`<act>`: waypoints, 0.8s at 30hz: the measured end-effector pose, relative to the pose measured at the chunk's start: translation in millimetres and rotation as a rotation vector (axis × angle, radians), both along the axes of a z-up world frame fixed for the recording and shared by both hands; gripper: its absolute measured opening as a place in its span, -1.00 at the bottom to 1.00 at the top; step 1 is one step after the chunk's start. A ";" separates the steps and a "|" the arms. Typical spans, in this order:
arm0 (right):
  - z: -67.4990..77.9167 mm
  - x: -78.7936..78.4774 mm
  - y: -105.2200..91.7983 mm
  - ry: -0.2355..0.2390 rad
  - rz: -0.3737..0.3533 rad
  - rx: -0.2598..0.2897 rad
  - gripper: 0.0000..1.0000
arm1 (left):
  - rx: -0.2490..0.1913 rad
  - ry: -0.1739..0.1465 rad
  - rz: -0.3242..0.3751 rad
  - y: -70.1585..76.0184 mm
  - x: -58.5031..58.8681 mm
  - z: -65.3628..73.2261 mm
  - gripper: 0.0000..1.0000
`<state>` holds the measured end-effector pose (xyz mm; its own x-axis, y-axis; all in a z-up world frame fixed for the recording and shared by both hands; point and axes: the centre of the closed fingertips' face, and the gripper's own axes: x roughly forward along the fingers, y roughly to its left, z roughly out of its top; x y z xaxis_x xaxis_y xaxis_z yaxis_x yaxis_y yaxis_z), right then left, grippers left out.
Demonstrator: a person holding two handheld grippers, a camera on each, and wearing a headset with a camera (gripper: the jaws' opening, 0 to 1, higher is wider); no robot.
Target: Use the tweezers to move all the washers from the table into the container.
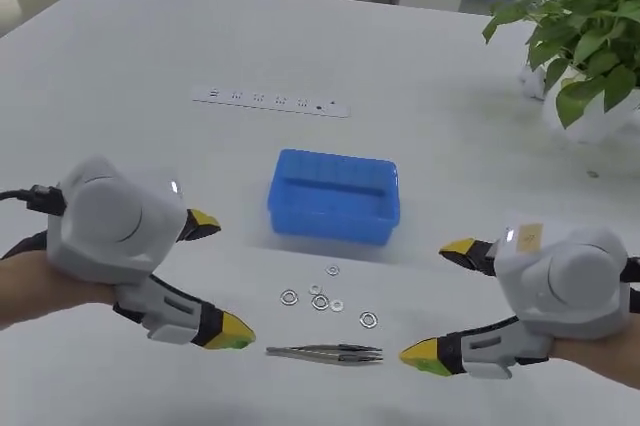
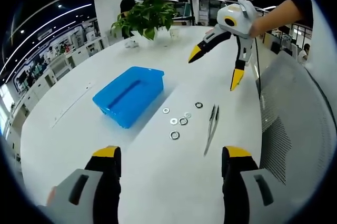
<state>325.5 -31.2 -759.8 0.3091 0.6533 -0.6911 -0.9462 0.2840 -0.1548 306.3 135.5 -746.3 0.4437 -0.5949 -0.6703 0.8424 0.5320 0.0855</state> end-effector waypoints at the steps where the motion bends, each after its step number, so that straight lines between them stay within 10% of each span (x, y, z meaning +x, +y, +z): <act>1: -1.0 -0.3 0.2 0.002 0.001 -0.002 0.56 | -0.001 0.000 -0.003 -0.7 -0.4 0.4 0.66; 17: -13.4 -23.1 16.1 0.050 0.036 0.001 0.35 | 0.050 0.039 -0.084 -18.7 -13.4 -17.5 0.49; 24: -25.6 -38.3 33.0 0.135 0.096 -0.007 0.04 | 0.073 0.117 -0.102 -20.8 -23.5 -42.4 0.25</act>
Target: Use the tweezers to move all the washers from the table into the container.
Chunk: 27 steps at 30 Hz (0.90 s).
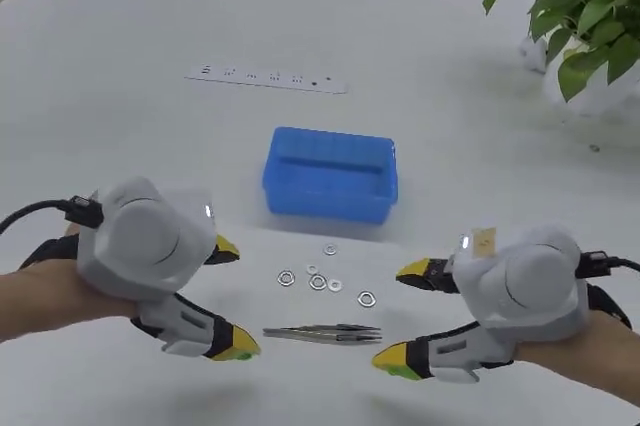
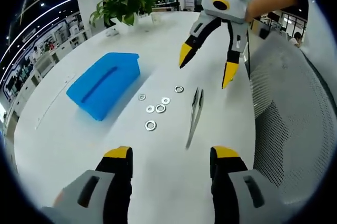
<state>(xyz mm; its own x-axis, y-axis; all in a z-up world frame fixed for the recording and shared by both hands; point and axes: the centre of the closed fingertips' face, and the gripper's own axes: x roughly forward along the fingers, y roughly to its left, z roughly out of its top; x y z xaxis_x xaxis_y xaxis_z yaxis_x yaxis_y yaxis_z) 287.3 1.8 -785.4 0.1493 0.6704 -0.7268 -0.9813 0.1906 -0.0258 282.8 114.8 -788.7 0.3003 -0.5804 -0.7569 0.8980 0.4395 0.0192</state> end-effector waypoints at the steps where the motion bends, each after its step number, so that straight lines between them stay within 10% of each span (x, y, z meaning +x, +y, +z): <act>1: -0.6 -0.9 4.3 0.003 0.008 0.007 0.00 | -0.005 0.005 0.001 -0.9 -0.9 -1.7 0.22; 14: -22.7 -15.5 37.9 0.031 0.185 -0.058 -0.49 | -0.013 0.051 -0.088 -29.0 -10.5 -22.3 -0.19; 27: -31.6 -18.0 40.4 -0.035 0.314 -0.122 -0.77 | 0.013 0.019 -0.209 -42.3 -16.8 -24.0 -0.38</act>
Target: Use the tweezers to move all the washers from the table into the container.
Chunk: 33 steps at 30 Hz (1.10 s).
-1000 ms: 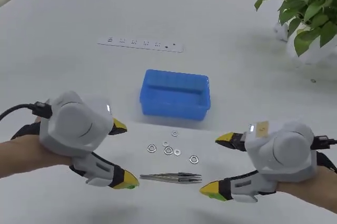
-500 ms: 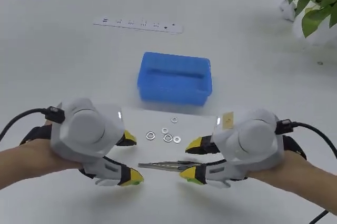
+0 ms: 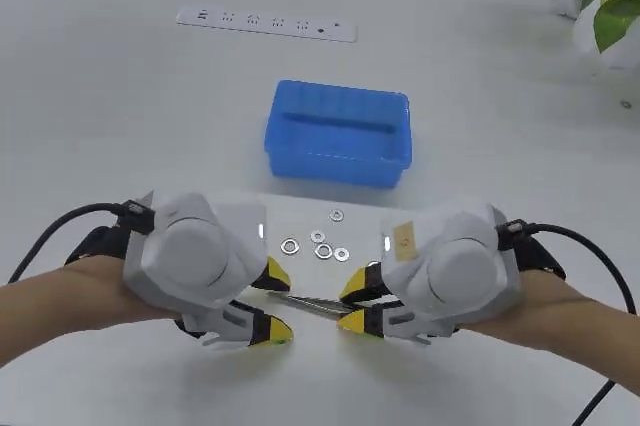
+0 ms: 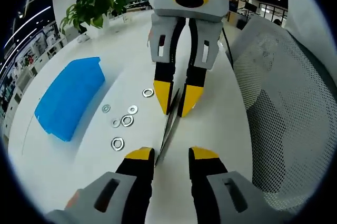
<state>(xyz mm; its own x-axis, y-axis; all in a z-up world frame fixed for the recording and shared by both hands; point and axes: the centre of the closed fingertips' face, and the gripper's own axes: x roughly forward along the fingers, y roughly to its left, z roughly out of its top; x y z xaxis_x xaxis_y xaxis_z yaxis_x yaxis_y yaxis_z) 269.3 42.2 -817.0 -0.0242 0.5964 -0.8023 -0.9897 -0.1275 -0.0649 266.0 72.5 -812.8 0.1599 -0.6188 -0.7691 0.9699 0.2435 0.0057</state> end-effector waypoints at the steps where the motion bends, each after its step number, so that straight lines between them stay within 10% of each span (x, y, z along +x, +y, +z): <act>1: -0.2 0.0 0.4 0.005 -0.003 -0.001 -0.77 | 0.001 0.002 -0.007 -0.4 -0.5 -0.1 -0.37; 6: -0.3 -1.0 1.3 -0.023 0.011 -0.005 -0.83 | 0.011 -0.002 -0.025 -1.9 0.2 -0.3 -0.38; 8: 0.7 5.1 1.3 -0.106 0.033 -0.019 -0.85 | 0.012 -0.004 -0.030 -3.5 0.6 -0.5 -0.40; 11: 19.9 3.0 17.9 -0.059 -0.032 0.102 -0.85 | 0.011 -0.004 -0.028 -4.1 1.0 -0.3 -0.41; 21: 25.7 3.7 16.7 -0.099 0.011 0.085 -0.85 | 0.070 -0.059 -0.024 5.7 9.8 1.3 -0.82; 30: 27.6 1.0 17.0 -0.097 0.023 0.102 -0.85 | 0.058 -0.049 -0.023 9.6 5.0 11.2 -0.88; 33: 26.6 -1.5 12.9 -0.099 0.028 0.099 -0.85 | -0.016 -0.023 -0.016 6.3 1.3 25.1 -0.88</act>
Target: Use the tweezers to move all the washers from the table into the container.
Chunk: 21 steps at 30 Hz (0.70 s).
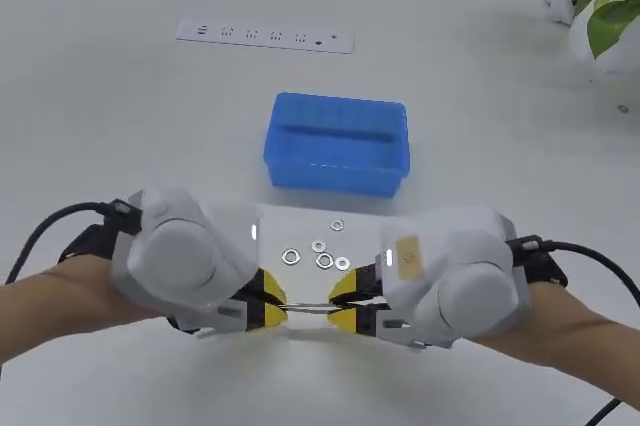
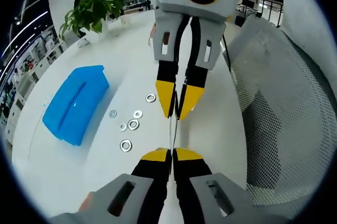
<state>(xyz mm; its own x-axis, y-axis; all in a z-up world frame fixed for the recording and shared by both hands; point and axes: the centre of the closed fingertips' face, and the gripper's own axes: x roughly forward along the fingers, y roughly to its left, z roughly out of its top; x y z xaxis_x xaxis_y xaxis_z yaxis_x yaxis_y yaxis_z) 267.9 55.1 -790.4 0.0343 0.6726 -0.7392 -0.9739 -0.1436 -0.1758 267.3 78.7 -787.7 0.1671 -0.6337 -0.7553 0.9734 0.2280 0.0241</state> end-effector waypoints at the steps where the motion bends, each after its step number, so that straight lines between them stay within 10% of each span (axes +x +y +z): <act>1: 0.9 0.1 -0.7 -0.002 -0.002 0.005 -0.85 | -0.019 0.002 0.002 -0.2 -0.3 7.3 -0.88; 21: 10.6 0.8 4.6 0.019 -0.045 0.108 -0.85 | -0.103 -0.085 -0.077 -18.5 -2.3 47.6 -0.89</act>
